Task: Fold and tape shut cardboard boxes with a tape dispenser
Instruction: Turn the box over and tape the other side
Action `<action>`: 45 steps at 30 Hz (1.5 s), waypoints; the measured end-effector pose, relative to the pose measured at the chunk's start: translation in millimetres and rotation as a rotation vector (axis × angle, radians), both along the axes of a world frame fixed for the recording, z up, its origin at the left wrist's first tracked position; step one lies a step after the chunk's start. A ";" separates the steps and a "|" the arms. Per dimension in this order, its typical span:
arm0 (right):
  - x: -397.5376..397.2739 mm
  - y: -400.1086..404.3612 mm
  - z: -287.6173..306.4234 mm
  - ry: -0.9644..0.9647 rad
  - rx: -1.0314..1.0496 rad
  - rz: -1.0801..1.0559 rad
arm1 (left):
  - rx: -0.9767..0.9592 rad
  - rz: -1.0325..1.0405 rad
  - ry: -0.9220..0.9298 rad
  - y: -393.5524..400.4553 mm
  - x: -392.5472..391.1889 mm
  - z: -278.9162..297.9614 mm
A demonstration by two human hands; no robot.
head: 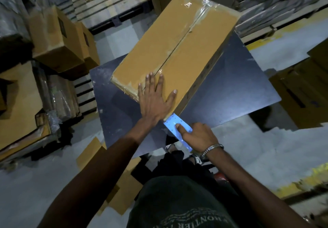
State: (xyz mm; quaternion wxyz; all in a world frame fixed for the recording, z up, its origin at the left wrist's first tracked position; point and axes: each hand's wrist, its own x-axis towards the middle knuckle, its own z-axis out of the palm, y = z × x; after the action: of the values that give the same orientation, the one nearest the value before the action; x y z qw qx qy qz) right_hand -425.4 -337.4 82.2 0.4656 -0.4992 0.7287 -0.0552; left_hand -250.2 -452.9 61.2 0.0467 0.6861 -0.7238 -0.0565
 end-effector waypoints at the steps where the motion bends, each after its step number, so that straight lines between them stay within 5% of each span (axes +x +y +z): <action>1: -2.3 -3.1 -1.8 -0.079 0.048 -0.051 | 0.001 -0.002 -0.001 1.0 -2.0 -0.2; 5: -17.4 -12.5 -9.4 -0.343 0.190 -0.201 | 0.010 0.006 0.015 1.4 -2.0 2.3; 9: -47.3 -13.6 -12.8 -0.407 0.297 -0.293 | 0.006 0.001 0.029 1.2 0.4 3.6; 17: -120.3 -48.3 -65.2 0.292 -0.147 -0.284 | 0.000 0.017 0.017 0.9 -1.2 2.6; 19: -127.8 -64.8 -81.3 0.389 -0.255 -0.257 | -0.010 0.021 0.021 1.7 -1.5 1.7; 25: -135.1 -87.3 -119.9 0.482 -0.161 -0.014 | -0.076 0.078 0.083 3.5 -1.3 2.0; 28: -128.4 -88.6 -108.4 0.441 -0.217 -0.046 | -0.168 0.229 0.239 17.2 -4.4 9.0; 35: -59.8 -121.2 -14.7 0.305 -0.798 -0.031 | -0.211 0.413 0.405 63.5 -28.3 -15.2; 37: -30.0 -130.6 0.9 0.277 -0.878 -0.050 | -0.247 0.508 0.643 61.3 -37.3 -20.6; 40: -8.5 -134.8 -2.3 0.359 -0.934 -0.143 | -0.406 0.633 1.048 53.7 -47.4 -22.1; 45: 4.3 -114.5 -34.9 0.411 -0.818 -0.025 | -0.446 0.744 1.205 44.2 -63.6 -34.2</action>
State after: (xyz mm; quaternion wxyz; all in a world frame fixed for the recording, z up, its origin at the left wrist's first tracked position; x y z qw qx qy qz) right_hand -421.1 -451.9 47.3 0.0753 -0.6336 0.7303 -0.2439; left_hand -313.8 -408.7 26.9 0.5899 0.7103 -0.2867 -0.2554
